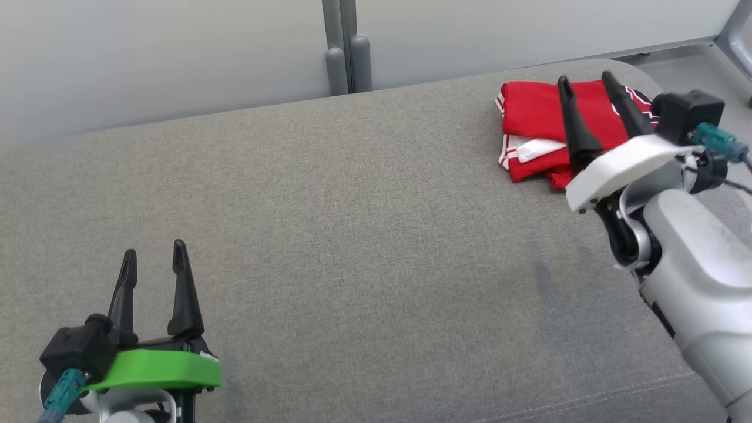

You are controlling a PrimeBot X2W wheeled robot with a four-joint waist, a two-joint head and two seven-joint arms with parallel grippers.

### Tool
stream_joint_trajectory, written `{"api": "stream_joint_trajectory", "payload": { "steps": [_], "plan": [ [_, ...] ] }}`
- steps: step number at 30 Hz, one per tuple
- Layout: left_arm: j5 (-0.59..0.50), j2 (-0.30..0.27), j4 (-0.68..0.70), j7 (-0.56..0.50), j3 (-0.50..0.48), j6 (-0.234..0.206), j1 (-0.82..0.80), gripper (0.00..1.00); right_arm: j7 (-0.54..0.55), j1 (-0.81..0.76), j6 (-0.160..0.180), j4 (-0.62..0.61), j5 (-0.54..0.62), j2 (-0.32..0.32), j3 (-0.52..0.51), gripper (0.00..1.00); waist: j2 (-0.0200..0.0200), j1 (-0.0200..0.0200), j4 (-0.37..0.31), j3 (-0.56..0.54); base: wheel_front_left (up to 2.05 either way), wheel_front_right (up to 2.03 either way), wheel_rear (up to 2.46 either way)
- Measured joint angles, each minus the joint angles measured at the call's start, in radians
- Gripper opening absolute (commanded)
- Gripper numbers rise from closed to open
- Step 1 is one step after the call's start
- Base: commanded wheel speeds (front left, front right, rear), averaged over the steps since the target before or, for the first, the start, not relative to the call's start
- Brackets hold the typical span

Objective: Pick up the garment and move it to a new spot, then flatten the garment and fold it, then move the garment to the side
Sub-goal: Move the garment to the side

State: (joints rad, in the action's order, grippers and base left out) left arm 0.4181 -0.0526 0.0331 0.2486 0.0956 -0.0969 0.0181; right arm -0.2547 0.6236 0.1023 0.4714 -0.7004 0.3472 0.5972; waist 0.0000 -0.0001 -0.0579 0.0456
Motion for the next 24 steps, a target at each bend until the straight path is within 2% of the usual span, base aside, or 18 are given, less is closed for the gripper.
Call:
{"api": "stream_joint_trajectory", "payload": {
  "steps": [13, 18, 24],
  "plan": [
    [-0.023, 0.002, -0.005, 0.002, -0.033, -0.010, 0.069, 1.00, 0.000, -0.260, 0.023, -0.201, 0.168, -0.071, -0.053, 1.00, 0.0000, 0.0000, 0.013, -0.014, 0.00, 0.00, 0.00],
    [-0.031, 0.002, -0.003, 0.003, -0.035, -0.010, 0.076, 1.00, 0.000, -0.330, 0.023, -0.239, 0.229, -0.074, -0.087, 1.00, 0.0000, 0.0000, 0.015, -0.013, 0.00, 0.00, 0.00],
    [-0.058, 0.002, -0.001, 0.003, -0.040, -0.012, 0.099, 1.00, 0.000, -0.416, 0.023, -0.256, 0.283, -0.109, -0.143, 1.00, 0.0000, 0.0000, 0.015, -0.012, 0.00, 0.00, 0.00]
  ]
}}
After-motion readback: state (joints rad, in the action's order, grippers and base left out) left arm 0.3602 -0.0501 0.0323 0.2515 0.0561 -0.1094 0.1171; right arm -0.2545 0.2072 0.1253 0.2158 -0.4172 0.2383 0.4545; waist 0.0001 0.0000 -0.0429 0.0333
